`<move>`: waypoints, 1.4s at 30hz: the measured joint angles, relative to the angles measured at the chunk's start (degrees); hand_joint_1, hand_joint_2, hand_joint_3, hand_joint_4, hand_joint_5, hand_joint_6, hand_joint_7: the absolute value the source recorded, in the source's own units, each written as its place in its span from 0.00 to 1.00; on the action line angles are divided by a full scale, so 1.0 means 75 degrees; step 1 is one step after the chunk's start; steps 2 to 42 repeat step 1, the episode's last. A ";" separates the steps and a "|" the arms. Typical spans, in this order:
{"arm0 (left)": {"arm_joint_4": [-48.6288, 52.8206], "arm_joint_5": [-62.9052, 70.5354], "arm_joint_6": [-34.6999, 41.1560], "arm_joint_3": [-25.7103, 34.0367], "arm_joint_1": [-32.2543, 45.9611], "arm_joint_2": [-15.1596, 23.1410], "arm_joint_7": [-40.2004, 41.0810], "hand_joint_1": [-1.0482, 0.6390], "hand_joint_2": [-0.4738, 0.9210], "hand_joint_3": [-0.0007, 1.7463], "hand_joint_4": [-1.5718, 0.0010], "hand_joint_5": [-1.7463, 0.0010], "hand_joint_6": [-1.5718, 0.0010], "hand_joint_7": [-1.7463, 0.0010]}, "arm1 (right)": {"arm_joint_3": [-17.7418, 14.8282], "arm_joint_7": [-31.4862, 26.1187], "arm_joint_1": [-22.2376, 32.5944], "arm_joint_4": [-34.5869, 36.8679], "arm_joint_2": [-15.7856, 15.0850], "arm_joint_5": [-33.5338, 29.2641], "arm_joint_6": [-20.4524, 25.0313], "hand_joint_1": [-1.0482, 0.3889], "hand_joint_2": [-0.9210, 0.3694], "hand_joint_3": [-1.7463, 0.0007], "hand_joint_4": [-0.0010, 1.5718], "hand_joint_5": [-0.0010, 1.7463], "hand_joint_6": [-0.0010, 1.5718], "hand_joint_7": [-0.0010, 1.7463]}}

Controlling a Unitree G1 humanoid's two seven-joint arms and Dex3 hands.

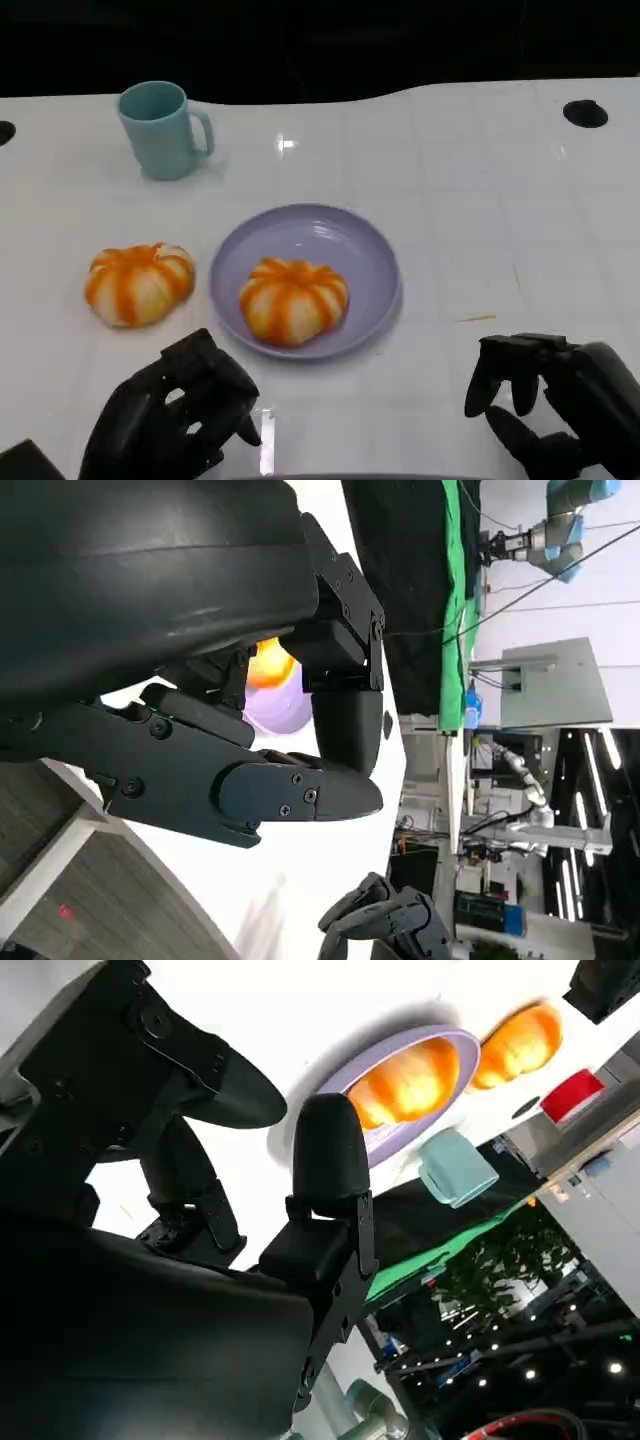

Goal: Grasp the bread from the table and place it into the plate.

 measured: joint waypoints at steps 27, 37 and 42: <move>0.0000 0.0000 0.0000 0.0000 0.0000 0.0000 0.0000 0.31 1.00 0.19 0.57 0.00 0.62 0.14 | 0.0002 -0.0012 0.0000 0.0004 0.0000 -0.0022 0.0000 0.68 0.59 0.16 0.56 0.98 0.51 0.81; 0.0000 0.0000 0.0000 0.0000 0.0000 0.0000 0.0000 0.31 1.00 0.19 0.57 0.00 0.62 0.14 | 0.0002 -0.0012 0.0000 0.0004 0.0000 -0.0022 0.0000 0.68 0.59 0.16 0.56 0.98 0.51 0.81; 0.0000 0.0000 0.0000 0.0000 0.0000 0.0000 0.0000 0.31 1.00 0.19 0.57 0.00 0.62 0.14 | 0.0002 -0.0012 0.0000 0.0004 0.0000 -0.0022 0.0000 0.68 0.59 0.16 0.56 0.98 0.51 0.81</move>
